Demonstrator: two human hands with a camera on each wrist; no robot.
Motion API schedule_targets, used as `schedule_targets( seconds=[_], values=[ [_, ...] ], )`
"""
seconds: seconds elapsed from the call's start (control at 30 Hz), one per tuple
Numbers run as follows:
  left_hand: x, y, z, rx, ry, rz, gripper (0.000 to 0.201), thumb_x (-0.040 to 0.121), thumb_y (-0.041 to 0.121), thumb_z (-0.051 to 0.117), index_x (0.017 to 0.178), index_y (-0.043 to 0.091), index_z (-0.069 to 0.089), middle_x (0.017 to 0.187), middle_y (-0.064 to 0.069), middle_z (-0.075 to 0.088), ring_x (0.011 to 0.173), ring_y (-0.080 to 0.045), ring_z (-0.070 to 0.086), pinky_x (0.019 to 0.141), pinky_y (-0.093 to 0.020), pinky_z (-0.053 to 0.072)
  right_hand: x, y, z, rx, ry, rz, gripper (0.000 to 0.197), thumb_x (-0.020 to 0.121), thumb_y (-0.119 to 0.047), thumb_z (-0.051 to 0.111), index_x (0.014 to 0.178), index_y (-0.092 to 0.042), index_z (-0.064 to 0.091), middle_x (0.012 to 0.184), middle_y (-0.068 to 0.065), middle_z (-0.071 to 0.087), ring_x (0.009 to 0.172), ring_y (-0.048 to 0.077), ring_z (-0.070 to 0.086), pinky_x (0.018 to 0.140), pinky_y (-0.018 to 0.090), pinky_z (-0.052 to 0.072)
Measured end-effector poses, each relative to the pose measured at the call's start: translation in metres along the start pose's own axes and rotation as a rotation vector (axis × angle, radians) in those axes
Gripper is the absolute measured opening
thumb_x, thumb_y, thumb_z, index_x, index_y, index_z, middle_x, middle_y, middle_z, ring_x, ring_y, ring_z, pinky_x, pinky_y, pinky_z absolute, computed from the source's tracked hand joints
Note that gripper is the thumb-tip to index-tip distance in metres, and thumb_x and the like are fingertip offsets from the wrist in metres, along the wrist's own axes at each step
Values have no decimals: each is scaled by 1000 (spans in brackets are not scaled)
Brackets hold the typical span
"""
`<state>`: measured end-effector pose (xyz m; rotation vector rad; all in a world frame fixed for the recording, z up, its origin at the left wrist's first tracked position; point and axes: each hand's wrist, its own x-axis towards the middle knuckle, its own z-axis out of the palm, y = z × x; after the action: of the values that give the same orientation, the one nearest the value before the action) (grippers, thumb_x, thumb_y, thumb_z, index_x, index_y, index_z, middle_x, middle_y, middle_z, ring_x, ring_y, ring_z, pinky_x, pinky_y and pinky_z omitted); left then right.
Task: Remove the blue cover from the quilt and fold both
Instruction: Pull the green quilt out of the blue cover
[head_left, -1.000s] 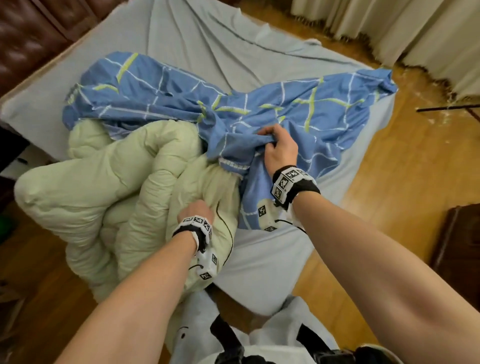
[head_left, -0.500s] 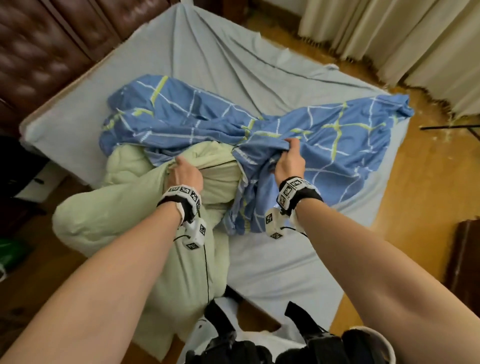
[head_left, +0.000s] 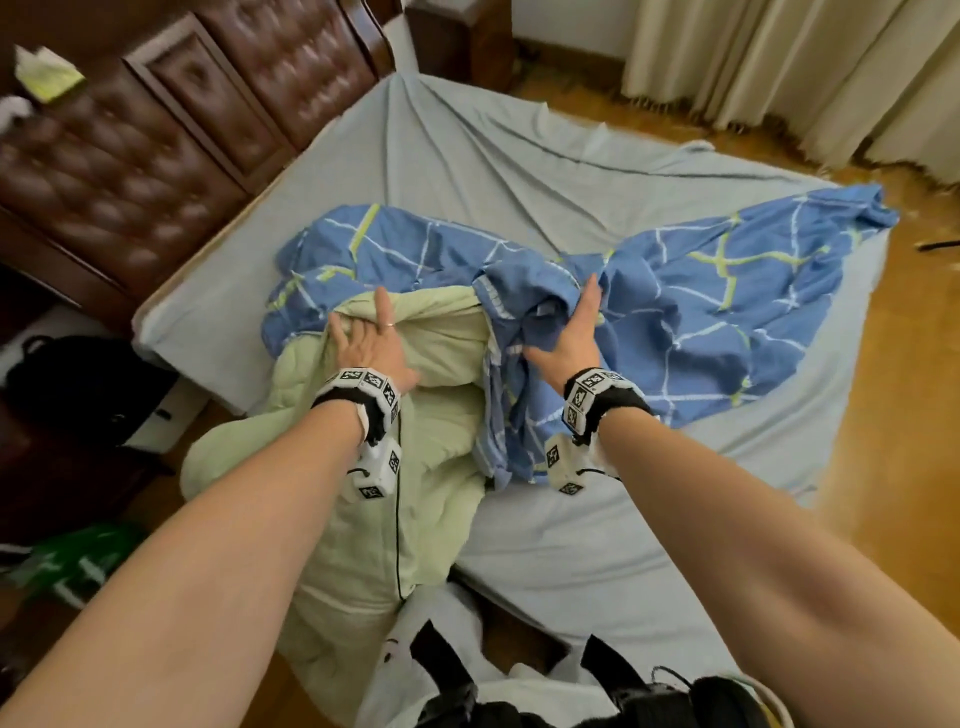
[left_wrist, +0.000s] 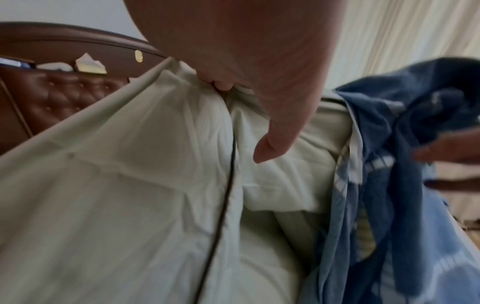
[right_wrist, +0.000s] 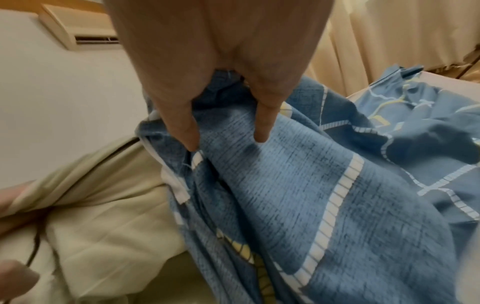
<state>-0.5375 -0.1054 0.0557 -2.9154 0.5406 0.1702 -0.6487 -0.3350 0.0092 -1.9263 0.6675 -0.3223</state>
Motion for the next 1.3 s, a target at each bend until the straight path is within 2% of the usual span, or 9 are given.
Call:
schedule_targets(
  seconds=[0.1,0.23,0.43,0.63,0.83,0.97,1.07,1.17,1.3],
  values=[
    [24,-7,4,35,-38,37,130,66,56,69,151,8,-17,128,-19,54,130,-30,41,118,-55,-1,13,7,16,-11,7,46,121,75,-15,78,155,-14,-13,163,6,-12,151,23,-3,123,43,14],
    [66,-29,32,51,-144,61,129,70,57,64,149,7,-24,135,-21,48,136,-32,34,114,-62,-10,43,-2,55,-53,17,109,111,82,-9,73,155,-19,-10,163,5,-14,151,22,-3,113,21,9],
    [153,-65,95,79,-268,176,117,80,65,51,149,4,-20,146,-24,40,141,-35,25,109,-67,-9,102,-2,143,-153,47,195,110,82,-2,69,156,-21,-10,164,5,-13,151,22,-1,114,24,11],
    [202,-94,170,228,-452,320,76,96,42,35,155,12,-1,146,-14,45,139,-31,32,113,-64,0,123,20,206,-343,-133,199,85,91,-24,65,157,-15,11,164,10,5,151,27,3,123,41,12],
    [192,-69,133,233,-464,335,86,90,38,50,154,6,2,141,-18,49,132,-33,43,115,-56,14,65,39,183,-279,-115,348,76,90,-38,66,153,-20,29,162,5,22,149,21,19,120,40,22],
    [153,-36,98,19,-212,213,104,80,32,64,152,7,-7,141,-20,43,128,-36,44,111,-55,22,31,45,157,-221,28,383,65,84,-47,67,139,-19,47,138,6,52,128,25,48,105,44,42],
    [105,-2,89,44,22,470,78,81,26,60,146,11,20,131,-12,45,117,-31,47,98,-44,35,-3,58,144,-188,126,452,44,86,-45,65,124,-23,56,121,0,58,111,20,57,90,37,47],
    [61,26,118,163,-117,643,56,84,28,61,135,14,40,128,-7,47,117,-26,47,92,-39,39,-39,87,141,-90,124,530,27,87,-40,65,107,-23,61,97,-7,63,97,17,63,83,29,46],
    [44,29,190,314,-344,415,84,74,55,71,136,13,36,136,-8,40,128,-26,37,96,-47,39,-76,153,173,-27,-143,630,40,80,-44,72,112,-21,63,105,-3,69,104,20,65,95,36,50]
  ],
)
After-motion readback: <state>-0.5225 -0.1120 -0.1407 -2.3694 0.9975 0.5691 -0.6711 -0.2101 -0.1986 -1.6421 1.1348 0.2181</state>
